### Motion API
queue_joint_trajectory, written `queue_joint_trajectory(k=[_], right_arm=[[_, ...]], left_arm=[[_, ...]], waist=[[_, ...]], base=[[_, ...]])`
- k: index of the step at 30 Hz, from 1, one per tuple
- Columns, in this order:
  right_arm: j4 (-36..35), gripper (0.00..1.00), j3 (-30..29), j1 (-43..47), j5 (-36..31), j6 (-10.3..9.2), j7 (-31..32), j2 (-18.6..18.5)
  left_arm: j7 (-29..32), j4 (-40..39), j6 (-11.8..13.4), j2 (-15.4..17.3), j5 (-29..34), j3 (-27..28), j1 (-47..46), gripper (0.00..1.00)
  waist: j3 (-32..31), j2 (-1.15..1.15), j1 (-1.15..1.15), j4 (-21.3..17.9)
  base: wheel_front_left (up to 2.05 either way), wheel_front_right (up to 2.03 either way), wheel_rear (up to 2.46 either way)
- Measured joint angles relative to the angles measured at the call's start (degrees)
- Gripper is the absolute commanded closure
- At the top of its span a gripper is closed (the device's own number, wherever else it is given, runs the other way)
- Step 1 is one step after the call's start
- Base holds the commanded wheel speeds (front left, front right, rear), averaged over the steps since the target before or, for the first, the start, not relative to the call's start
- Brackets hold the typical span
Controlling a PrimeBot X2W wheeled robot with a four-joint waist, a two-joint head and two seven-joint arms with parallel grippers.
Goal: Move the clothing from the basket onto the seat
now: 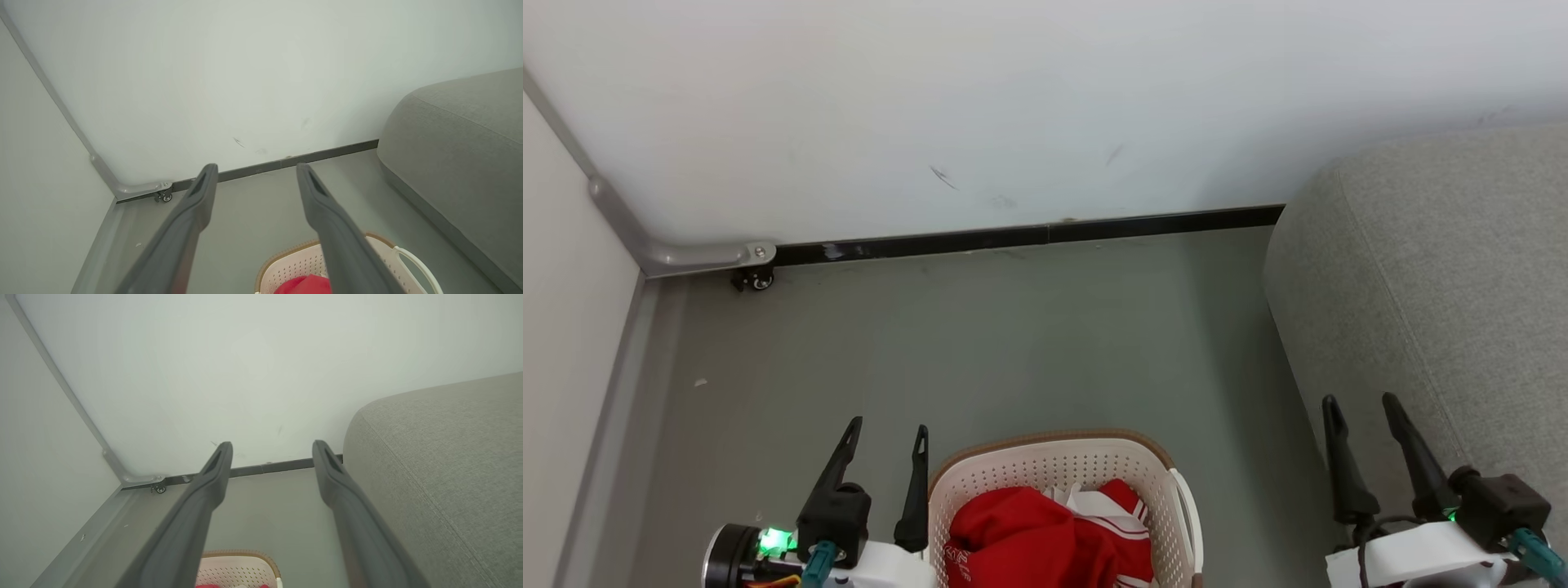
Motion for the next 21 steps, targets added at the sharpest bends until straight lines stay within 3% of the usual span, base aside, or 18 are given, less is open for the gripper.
queue_joint_trajectory(k=[7, 21], right_arm=[[-1.72, 0.0, -1.91, 0.01, 0.0, 0.0, 0.0, 0.0], [-5.43, 0.0, -3.32, -1.36, 1.12, 0.0, -0.01, 0.01]], left_arm=[[0.0, 2.63, -2.24, 0.14, 1.09, -2.03, -2.53, 0.0], [0.0, 9.5, -4.01, 0.18, 3.42, -5.11, -7.18, 0.0]], waist=[[2.04, 0.0, 0.0, -0.79], [7.97, 0.0, 0.0, -2.96]], base=[[0.0, 0.0, 0.0], [0.0, 0.0, 0.0]])
